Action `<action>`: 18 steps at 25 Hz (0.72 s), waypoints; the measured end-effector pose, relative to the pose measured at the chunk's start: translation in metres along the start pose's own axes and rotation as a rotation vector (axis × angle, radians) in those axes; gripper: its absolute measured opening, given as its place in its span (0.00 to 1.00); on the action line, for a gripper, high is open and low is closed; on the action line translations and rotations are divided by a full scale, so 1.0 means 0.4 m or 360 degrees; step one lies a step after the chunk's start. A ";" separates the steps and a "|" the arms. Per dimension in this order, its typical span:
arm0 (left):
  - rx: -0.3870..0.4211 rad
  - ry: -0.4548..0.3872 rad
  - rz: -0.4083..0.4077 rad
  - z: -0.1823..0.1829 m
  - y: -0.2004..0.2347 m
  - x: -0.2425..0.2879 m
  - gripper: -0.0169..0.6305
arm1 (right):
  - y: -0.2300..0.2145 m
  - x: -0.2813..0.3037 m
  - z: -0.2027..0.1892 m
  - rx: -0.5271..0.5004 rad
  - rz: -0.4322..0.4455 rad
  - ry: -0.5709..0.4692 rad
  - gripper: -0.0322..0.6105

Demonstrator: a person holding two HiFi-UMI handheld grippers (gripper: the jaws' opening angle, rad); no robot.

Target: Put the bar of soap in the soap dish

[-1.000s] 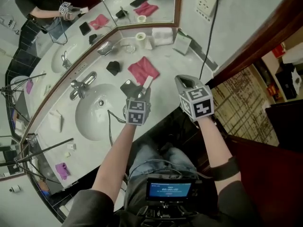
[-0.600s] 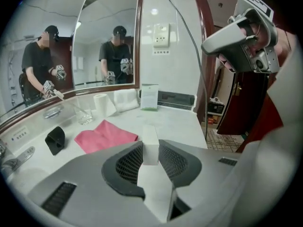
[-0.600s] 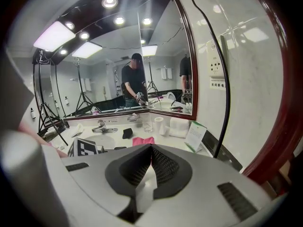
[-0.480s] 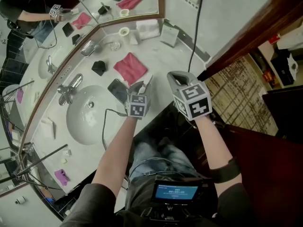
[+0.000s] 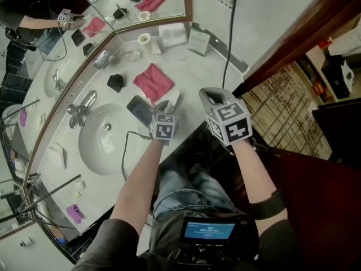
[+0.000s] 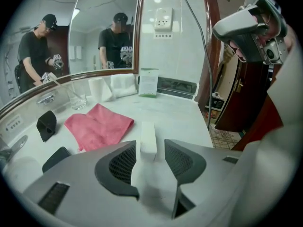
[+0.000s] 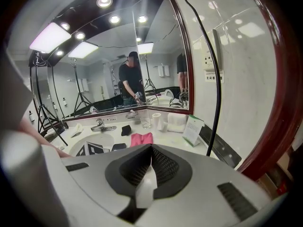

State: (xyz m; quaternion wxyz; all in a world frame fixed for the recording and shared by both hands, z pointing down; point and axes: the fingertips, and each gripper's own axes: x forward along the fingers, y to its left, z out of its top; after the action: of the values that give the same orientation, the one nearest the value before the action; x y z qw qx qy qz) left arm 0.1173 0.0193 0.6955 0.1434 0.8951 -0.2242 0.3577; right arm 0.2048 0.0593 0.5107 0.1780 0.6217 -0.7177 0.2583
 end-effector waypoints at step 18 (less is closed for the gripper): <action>-0.0133 -0.0384 0.0377 0.134 0.185 -0.539 0.18 | 0.012 -0.009 -0.018 -0.0023 0.0026 -0.0010 0.08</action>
State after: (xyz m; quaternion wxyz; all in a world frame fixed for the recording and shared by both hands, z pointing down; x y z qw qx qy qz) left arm -0.0282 -0.0023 0.5130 0.1095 0.8921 -0.3583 0.2524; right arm 0.2003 0.0669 0.5138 0.1782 0.6153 -0.7251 0.2527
